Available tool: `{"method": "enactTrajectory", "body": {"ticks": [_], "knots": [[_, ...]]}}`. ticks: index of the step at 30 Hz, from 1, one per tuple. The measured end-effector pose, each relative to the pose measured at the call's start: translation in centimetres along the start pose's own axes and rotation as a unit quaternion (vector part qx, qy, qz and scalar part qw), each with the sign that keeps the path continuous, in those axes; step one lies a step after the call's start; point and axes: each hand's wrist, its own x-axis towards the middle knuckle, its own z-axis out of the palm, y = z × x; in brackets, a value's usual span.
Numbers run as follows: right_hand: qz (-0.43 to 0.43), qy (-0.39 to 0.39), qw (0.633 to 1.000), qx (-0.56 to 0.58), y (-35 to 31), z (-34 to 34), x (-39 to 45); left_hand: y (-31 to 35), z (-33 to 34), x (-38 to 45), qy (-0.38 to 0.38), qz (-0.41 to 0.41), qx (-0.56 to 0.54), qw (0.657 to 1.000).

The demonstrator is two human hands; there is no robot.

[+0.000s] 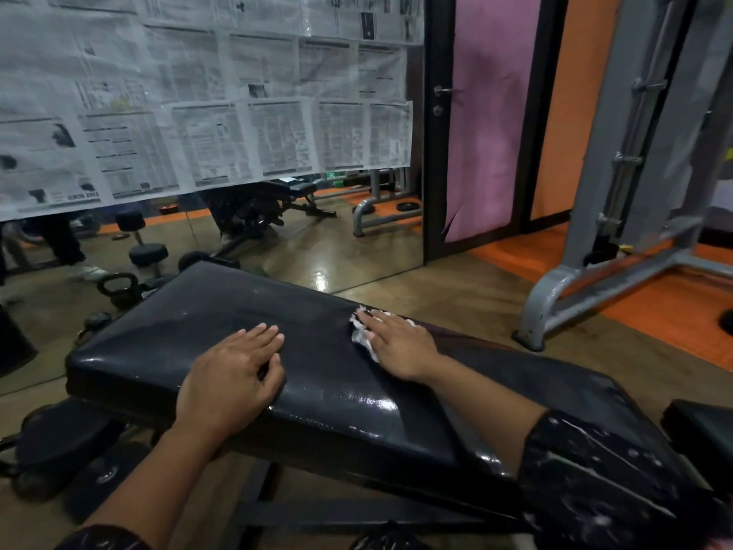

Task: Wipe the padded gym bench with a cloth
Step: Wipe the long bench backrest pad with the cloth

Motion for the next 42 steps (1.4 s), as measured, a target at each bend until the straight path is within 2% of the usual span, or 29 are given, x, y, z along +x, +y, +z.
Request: {"method": "enactTrajectory", "body": {"ticks": [2, 5, 7, 8, 11, 14, 16, 18, 22, 24, 26, 29, 32, 35, 39, 42], "knots": [[0.003, -0.001, 1.0, 0.019, -2.3, 0.4, -0.3, 0.0, -0.1, 0.0, 0.002, 0.0, 0.002, 1.0], [-0.112, 0.024, 0.993, 0.022, -5.0, 1.3, -5.6, 0.1, -0.1, -0.2, 0.004, -0.001, 0.005, 1.0], [-0.19, 0.038, 0.981, 0.019, -4.1, 1.9, -8.9, 0.2, -0.1, -0.3, 0.003, 0.0, 0.004, 1.0], [-0.198, 0.037, 0.979, 0.012, -2.9, 1.9, -9.5, 0.2, -0.1, -0.3, 0.004, 0.001, 0.002, 1.0], [-0.105, 0.05, 0.993, 0.015, 0.0, 1.2, -8.0, 0.6, -0.3, -0.3, 0.01, 0.003, 0.001, 1.0], [-0.003, 0.031, 0.999, -0.01, -1.3, 0.7, -5.1, 0.7, -0.4, -0.1, 0.012, 0.004, 0.0, 1.0], [-0.013, 0.035, 0.999, -0.013, -3.9, 1.1, -4.9, 0.7, -0.4, -0.1, 0.01, 0.002, 0.002, 1.0], [-0.066, 0.038, 0.997, -0.007, -5.5, 1.9, -6.2, 0.6, -0.5, -0.1, 0.012, 0.002, 0.002, 1.0], [-0.141, 0.048, 0.989, -0.019, -3.6, 1.9, -9.3, 0.6, -0.6, 0.0, 0.007, 0.009, -0.001, 1.0], [-0.11, 0.048, 0.993, -0.016, -1.7, 1.5, -9.0, 0.5, -0.6, 0.0, -0.004, 0.002, -0.007, 1.0], [-0.034, 0.038, 0.999, -0.019, -1.4, 1.3, -7.5, 1.1, -0.4, 0.2, -0.005, -0.024, -0.026, 0.999], [0.05, 0.06, 0.997, -0.002, -4.6, 1.8, -5.9, 4.6, 0.5, 0.2, 0.021, -0.053, -0.077, 0.995], [-0.004, 0.086, 0.996, -0.004, -7.0, 3.0, -7.9, 8.1, 1.7, -0.4, 0.035, -0.023, -0.121, 0.992], [-0.063, 0.109, 0.992, -0.014, -5.3, 3.3, -11.6, 8.2, 2.5, -1.5, 0.089, 0.022, -0.121, 0.988], [0.011, 0.123, 0.992, -0.02, -1.8, 2.8, -11.9, 7.9, 3.0, -1.9, 0.142, 0.042, -0.121, 0.982], [0.061, 0.116, 0.991, 0.007, -3.1, 3.0, -8.4, 8.0, 3.2, -1.7, 0.164, 0.044, -0.122, 0.978]]}}
